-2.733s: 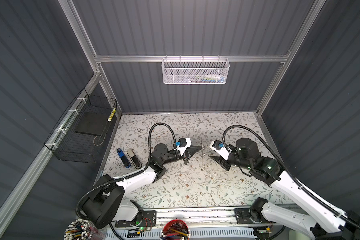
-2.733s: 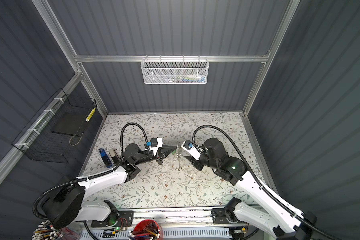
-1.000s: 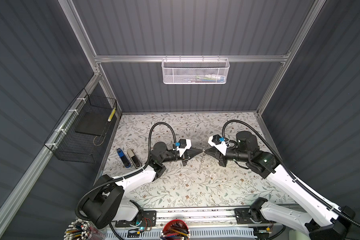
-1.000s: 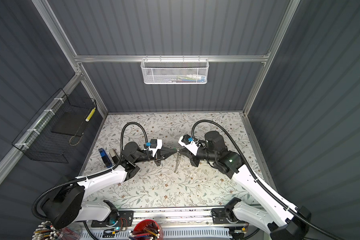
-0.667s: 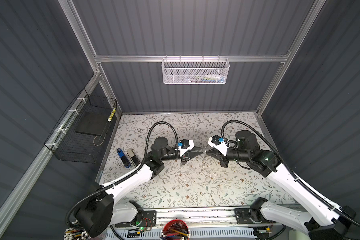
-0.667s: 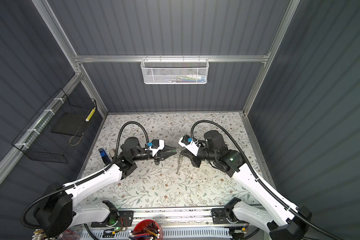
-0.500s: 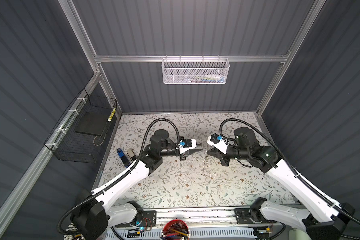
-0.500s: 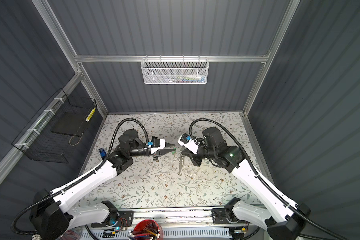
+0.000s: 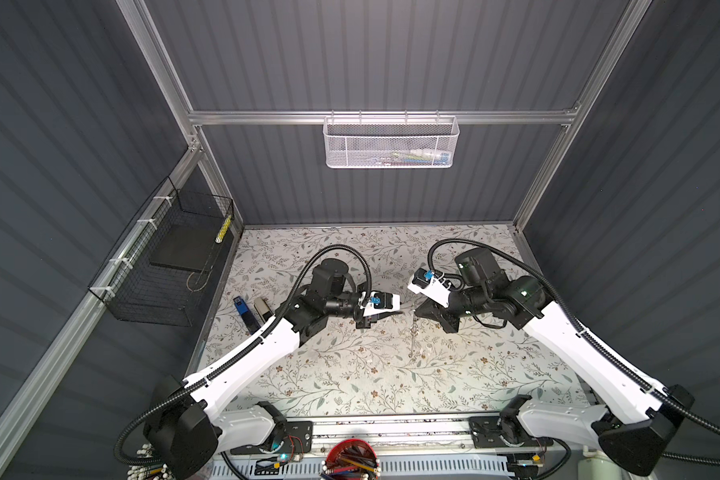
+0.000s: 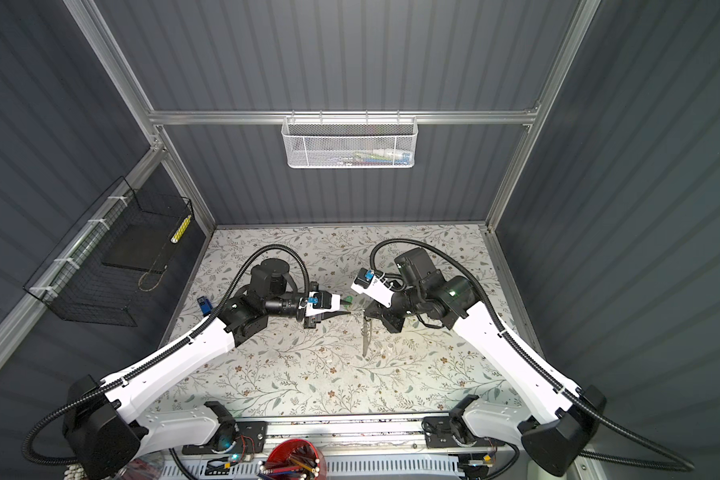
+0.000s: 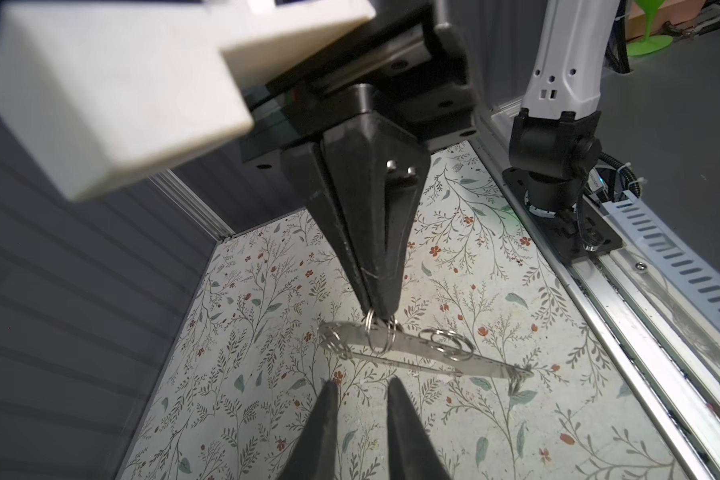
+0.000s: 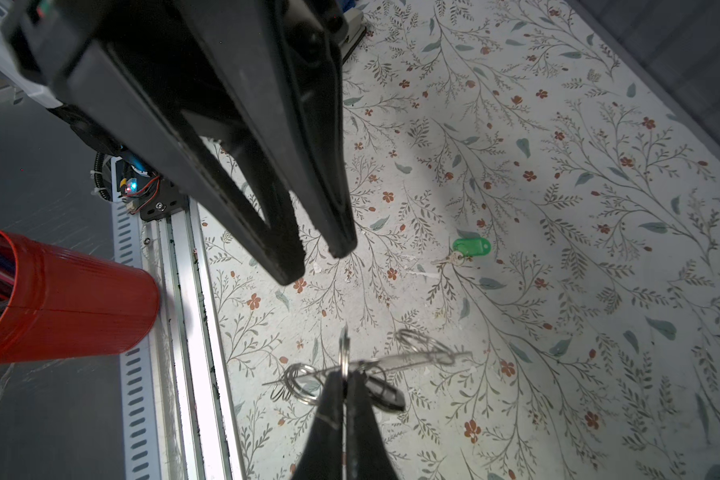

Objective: Put the keys on the keyring

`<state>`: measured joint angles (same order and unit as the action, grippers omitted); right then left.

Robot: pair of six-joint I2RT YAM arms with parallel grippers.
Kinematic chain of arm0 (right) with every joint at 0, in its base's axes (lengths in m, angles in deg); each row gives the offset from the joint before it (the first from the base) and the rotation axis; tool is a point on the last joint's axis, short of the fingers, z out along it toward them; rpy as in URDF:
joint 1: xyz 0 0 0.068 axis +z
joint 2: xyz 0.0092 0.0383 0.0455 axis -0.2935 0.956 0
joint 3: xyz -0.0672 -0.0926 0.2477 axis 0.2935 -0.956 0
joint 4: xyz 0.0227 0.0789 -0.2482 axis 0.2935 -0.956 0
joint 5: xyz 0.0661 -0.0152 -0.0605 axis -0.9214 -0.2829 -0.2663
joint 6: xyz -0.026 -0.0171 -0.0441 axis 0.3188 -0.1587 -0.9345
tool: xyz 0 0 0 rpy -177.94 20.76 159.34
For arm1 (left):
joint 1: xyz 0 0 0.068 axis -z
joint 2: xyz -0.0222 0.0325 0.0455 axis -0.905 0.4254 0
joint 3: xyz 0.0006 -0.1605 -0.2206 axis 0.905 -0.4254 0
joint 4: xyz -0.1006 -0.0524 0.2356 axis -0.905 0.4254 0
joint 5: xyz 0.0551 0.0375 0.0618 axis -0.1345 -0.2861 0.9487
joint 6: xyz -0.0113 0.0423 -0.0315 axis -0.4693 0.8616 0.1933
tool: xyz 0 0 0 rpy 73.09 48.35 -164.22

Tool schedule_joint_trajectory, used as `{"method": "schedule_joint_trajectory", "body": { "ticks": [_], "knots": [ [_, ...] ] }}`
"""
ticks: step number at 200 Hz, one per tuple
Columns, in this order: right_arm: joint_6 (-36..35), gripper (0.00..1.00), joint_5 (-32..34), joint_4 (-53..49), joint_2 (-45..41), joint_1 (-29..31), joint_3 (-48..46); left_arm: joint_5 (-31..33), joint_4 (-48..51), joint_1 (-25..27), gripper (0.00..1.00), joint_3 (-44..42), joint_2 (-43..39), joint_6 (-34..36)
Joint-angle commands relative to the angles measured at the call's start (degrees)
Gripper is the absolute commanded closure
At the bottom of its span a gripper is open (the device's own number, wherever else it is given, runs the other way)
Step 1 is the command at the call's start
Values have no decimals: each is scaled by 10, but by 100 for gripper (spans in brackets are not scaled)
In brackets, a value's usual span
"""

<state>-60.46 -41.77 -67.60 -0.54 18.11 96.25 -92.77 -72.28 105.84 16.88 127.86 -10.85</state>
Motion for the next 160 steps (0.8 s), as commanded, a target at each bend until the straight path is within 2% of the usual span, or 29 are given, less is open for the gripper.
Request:
{"method": "schedule_joint_trajectory", "body": {
  "ticks": [1,73,123,160],
  "knots": [
    [-5,100,-22,-21,8,-1,23,-5,23,9,76,21,10,14],
    [-7,100,-39,-22,19,0,27,4,17,33,74,34,36,9],
    [-15,100,-46,-30,23,5,27,13,23,35,82,42,45,9],
    [-20,100,-44,-27,23,12,26,15,31,35,81,46,51,9]
  ]
}}
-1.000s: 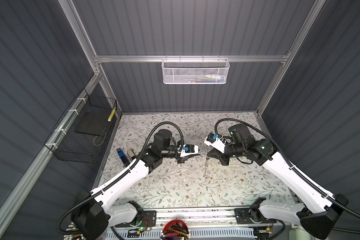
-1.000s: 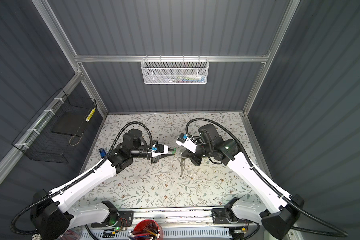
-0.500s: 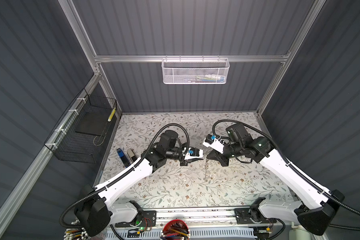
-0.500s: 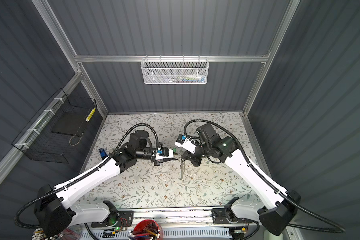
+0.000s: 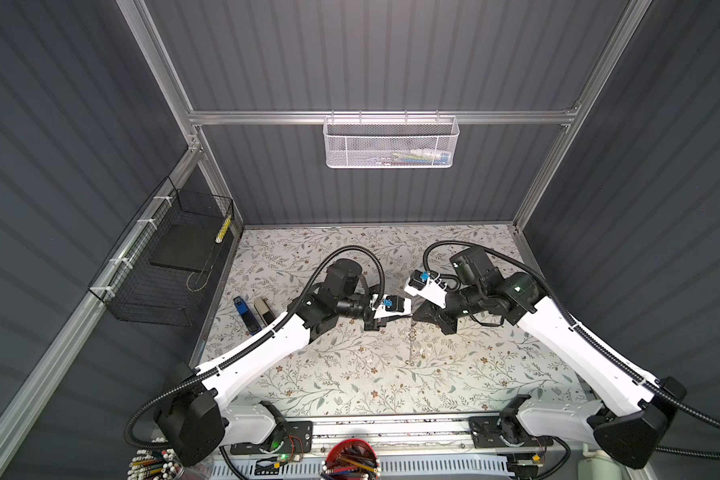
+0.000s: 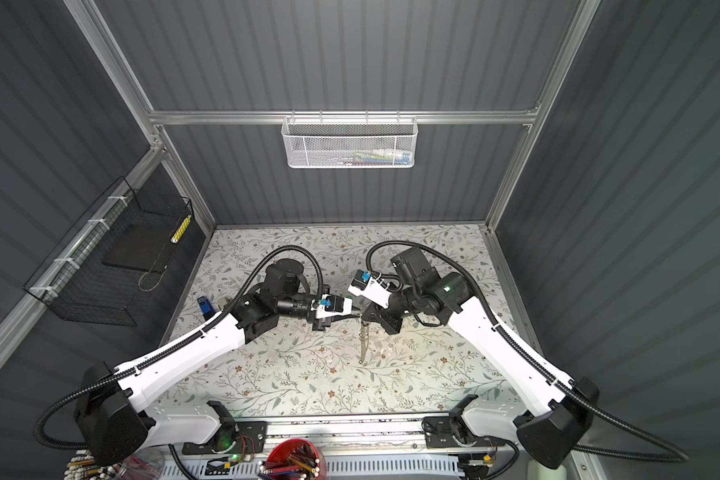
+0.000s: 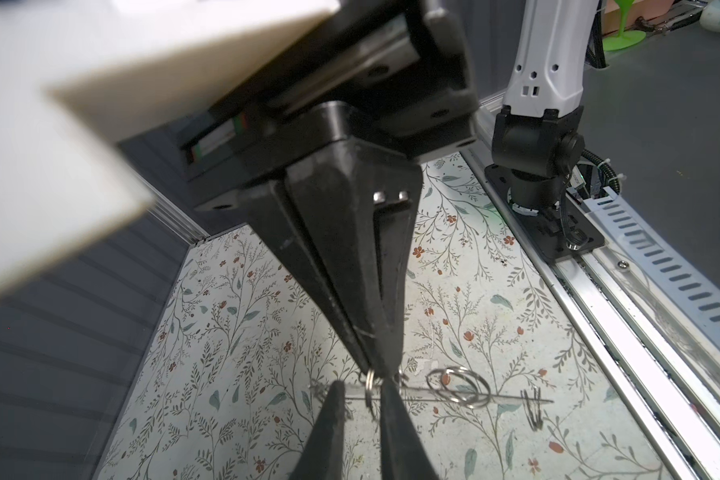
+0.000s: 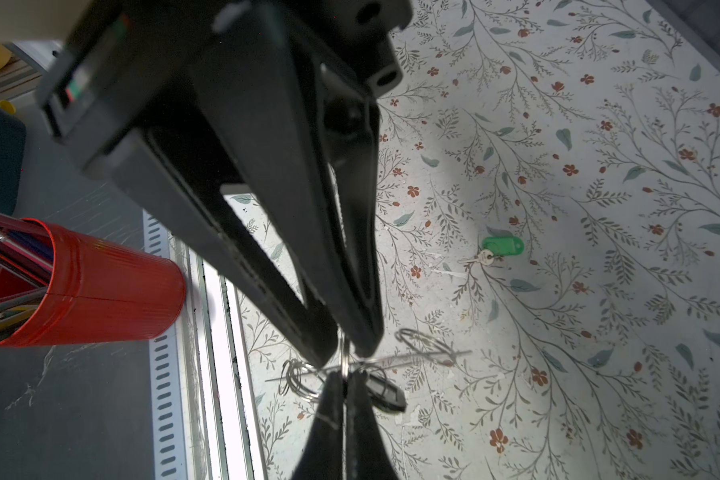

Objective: Put the keys on the keyring

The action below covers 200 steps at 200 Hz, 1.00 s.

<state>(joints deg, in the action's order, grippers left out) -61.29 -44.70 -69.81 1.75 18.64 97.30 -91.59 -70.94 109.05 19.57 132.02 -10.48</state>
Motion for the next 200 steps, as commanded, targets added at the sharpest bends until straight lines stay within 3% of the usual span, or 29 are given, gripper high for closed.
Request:
{"method": "schedule_joint_trajectory", "body": {
  "ticks": [1,76,153,173,200],
  "knots": [
    [-12,100,-14,-5,0,6,15,2,17,3,81,20,10,5],
    [-11,100,19,18,-12,11,17,-7,39,6,83,29,19,13],
    [-10,100,25,36,-8,19,15,-13,38,8,100,34,23,14],
    [-9,100,41,38,-11,20,15,-17,29,7,100,32,24,-7],
    [-11,82,94,53,-41,19,-7,-17,-23,4,100,3,11,-54]
  ]
}}
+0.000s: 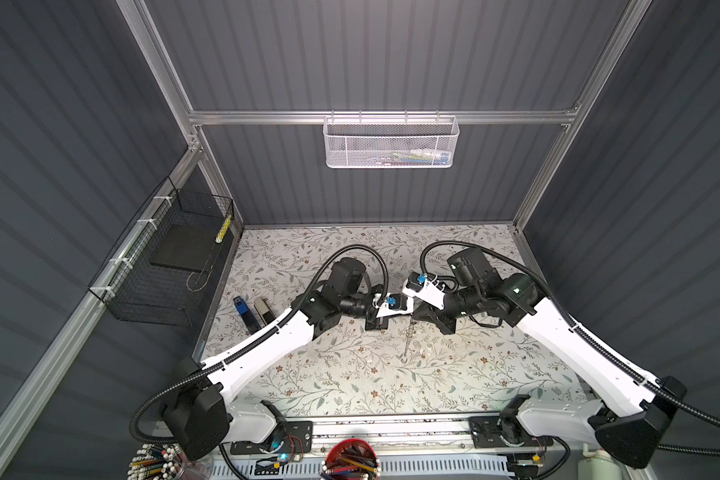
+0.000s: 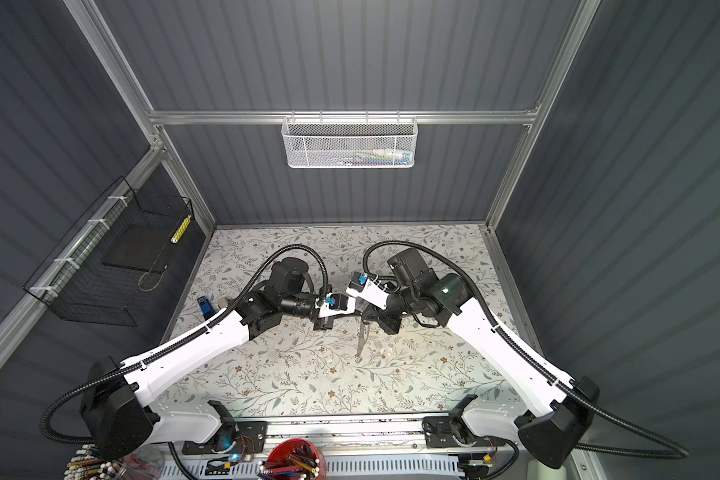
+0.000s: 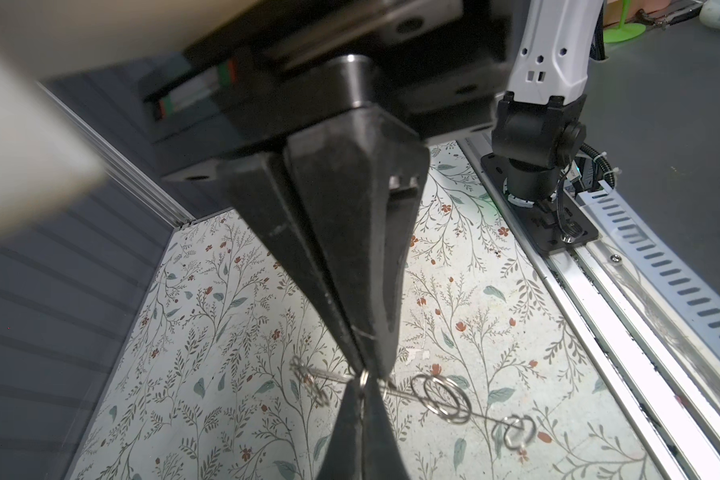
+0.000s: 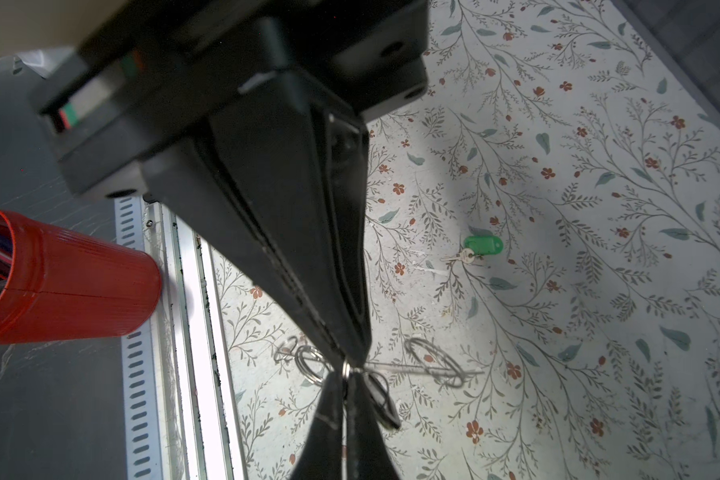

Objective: Put the keys on the keyring

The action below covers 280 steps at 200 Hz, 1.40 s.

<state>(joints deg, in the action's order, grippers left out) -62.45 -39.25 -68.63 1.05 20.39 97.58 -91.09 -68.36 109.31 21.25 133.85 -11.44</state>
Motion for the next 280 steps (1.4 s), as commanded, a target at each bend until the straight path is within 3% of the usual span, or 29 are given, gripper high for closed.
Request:
{"method": "schedule_joint_trajectory", "body": {
  "ticks": [1,21,47,74,143,227,252,280],
  "knots": [
    [1,81,41,43,-37,1,-11,-22,-51,1,100,-15,-8,-47],
    [9,69,93,88,-95,-2,-58,-46,-106,-11,100,-39,-20,-88],
    [41,55,100,170,-169,-14,-141,-92,-194,-30,100,-71,-31,-149],
    [63,51,68,206,-199,-21,-189,-129,-248,-40,100,-90,-35,-178],
    [62,46,-7,257,-182,-32,-215,-172,-249,-41,100,-90,-32,-168],
    [35,48,-110,258,-141,-39,-195,-163,-237,-41,100,-86,-32,-156],
    [32,55,-116,242,-146,-40,-195,-150,-241,-42,100,-85,-35,-157],
    [30,69,-112,233,-157,-41,-203,-140,-265,-48,100,-93,-39,-173]
  ]
}}
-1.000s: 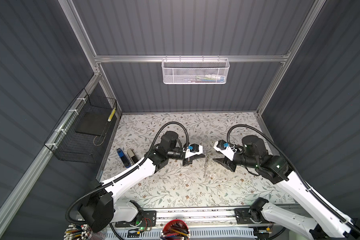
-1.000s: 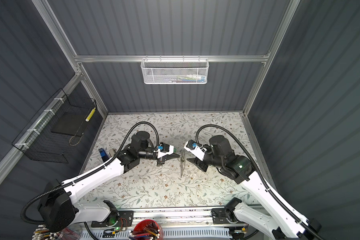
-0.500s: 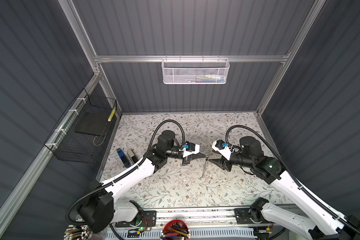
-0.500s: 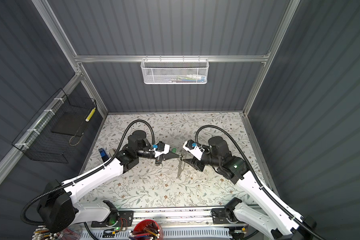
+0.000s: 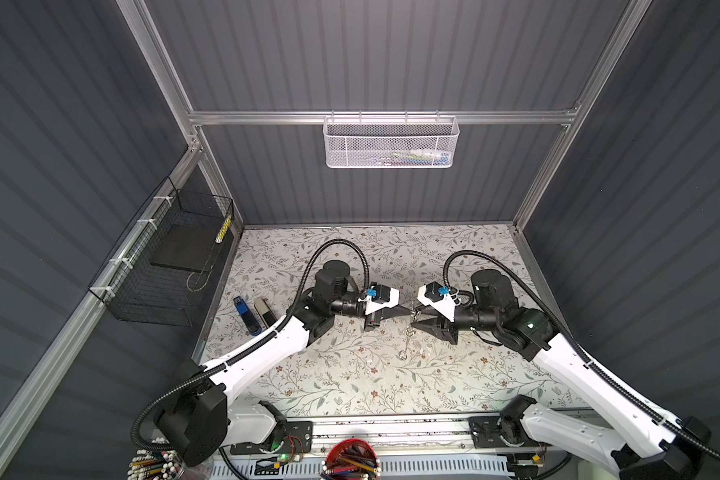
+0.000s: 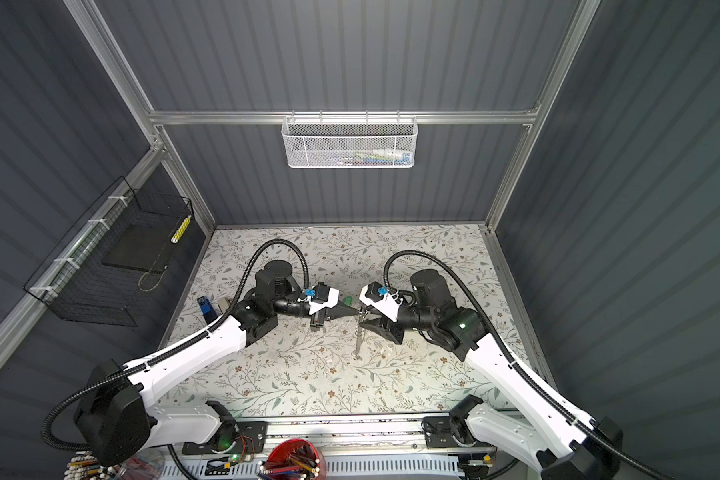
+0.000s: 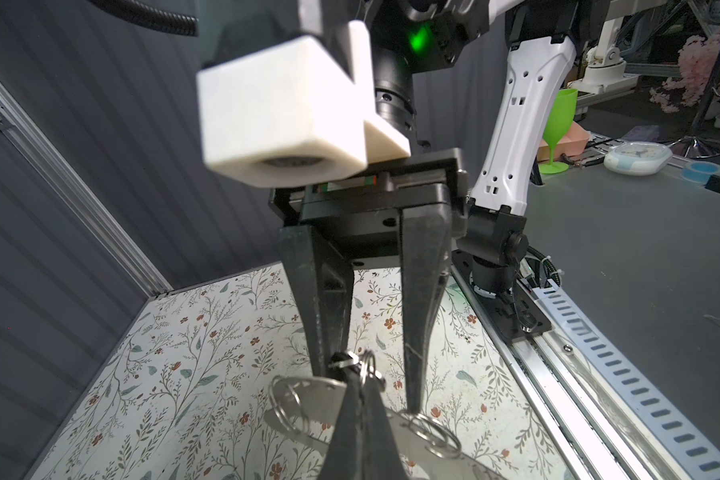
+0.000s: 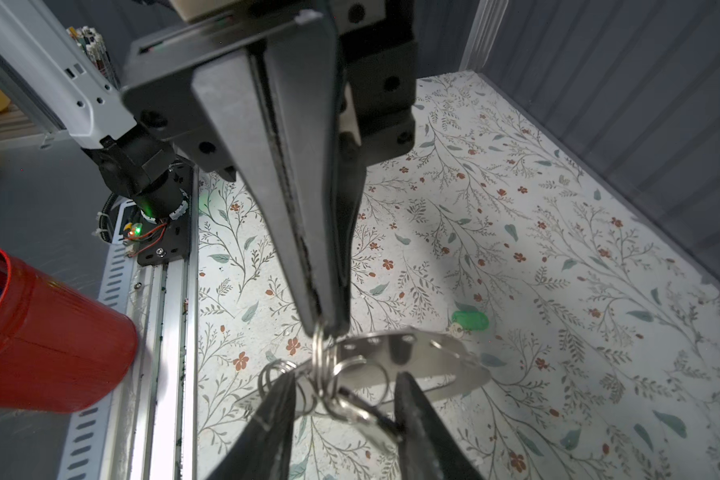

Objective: Put the keys on the keyring

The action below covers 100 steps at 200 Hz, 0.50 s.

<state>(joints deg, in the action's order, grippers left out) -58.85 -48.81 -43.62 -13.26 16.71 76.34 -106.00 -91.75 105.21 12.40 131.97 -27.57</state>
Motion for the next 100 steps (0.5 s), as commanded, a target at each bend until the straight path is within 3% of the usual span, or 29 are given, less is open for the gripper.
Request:
{"method": "schedule_joint_trajectory", "body": {
  "ticks": [1,62,100],
  "knots": [
    [-5,69,-16,-17,-14,-4,10,9,-33,-8,100,-5,-19,-13],
    [-20,94,-16,-58,-9,-8,24,12,-65,-16,100,-12,-28,-34],
    [-27,100,-23,-77,14,-10,45,16,-78,-17,100,-17,-33,-42]
  ]
}}
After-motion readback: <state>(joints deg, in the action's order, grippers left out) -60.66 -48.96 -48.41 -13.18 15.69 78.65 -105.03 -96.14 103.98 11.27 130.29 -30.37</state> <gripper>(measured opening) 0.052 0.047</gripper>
